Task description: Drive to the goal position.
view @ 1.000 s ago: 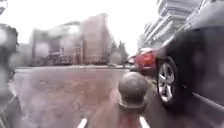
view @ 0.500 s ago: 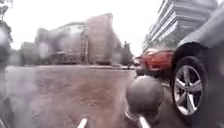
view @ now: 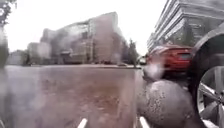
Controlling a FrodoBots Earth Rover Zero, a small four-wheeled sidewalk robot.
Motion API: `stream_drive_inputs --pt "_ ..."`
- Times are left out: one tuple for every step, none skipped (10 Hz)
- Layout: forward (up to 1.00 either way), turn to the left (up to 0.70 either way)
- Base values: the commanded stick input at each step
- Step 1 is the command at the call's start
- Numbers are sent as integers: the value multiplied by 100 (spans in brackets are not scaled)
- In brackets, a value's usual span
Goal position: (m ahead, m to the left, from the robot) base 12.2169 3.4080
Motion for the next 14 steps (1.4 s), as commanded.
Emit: stream_drive_inputs --pt "70 14" --pt "55 22" --pt "45 27" --pt "45 27" --pt "45 27" --pt "45 27" --pt "45 27" --pt "45 27" --pt "45 27" --pt "45 27" --pt "45 27" --pt "54 22" --pt "70 14" --pt "70 14"
